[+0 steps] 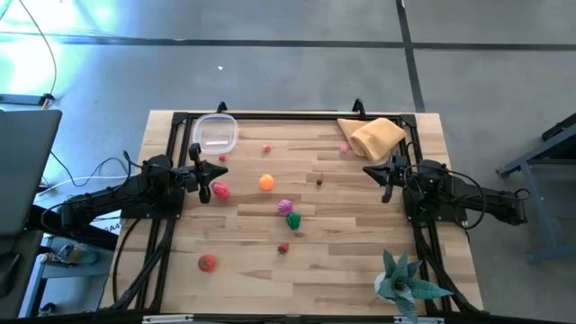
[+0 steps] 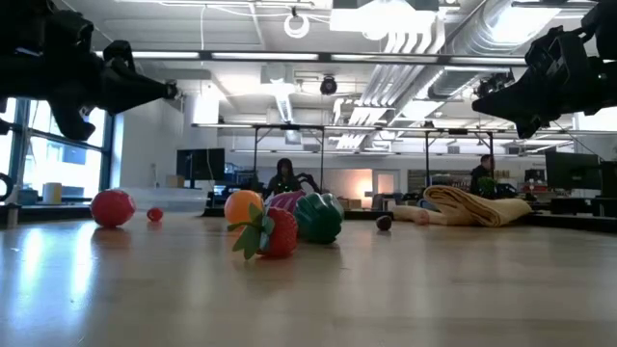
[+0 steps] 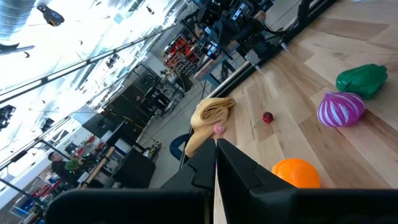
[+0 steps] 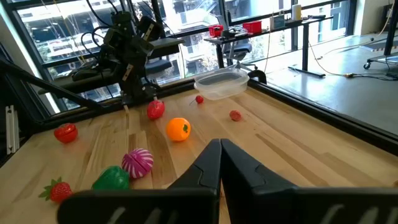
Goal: Pick and placing Produce into tupperware
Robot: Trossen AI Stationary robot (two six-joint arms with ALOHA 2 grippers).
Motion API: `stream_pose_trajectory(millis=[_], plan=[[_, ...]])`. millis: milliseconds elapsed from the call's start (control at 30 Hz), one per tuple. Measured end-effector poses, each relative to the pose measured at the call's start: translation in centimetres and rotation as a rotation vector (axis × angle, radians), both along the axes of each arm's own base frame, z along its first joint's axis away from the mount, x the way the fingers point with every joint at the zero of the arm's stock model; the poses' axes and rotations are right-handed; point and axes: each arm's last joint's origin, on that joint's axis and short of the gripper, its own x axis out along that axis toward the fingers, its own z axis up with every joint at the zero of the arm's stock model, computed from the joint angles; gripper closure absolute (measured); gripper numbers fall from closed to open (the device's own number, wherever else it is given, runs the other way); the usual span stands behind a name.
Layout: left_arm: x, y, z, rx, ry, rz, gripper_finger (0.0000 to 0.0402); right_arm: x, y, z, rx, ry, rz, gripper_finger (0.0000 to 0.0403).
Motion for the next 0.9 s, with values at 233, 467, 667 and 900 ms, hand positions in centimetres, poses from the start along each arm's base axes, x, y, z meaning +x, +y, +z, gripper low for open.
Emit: stream_pose_trajectory(millis=[233, 467, 667, 900], plan=[[0.00, 0.00, 0.00, 0.000, 0.000, 0.001, 0.0396, 0.00, 0.00, 0.00, 0.000, 0.000, 0.000, 0.0402], [0.00, 0.00, 0.00, 0.000, 0.000, 0.001, 0.0396, 0.00, 0.00, 0.00, 0.000, 0.000, 0.000, 0.0402], [0.00, 0.00, 0.30, 0.014, -0.028, 0.000, 0.0396, 0.00, 0.00, 0.01, 0.055, -0.017, -0.004, 0.0402], [0.00, 0.00, 0.33, 0.011, -0.033, 0.000, 0.0396, 0.01, -0.02, 0.34, 0.287, -0.120, -0.020, 0.0402]])
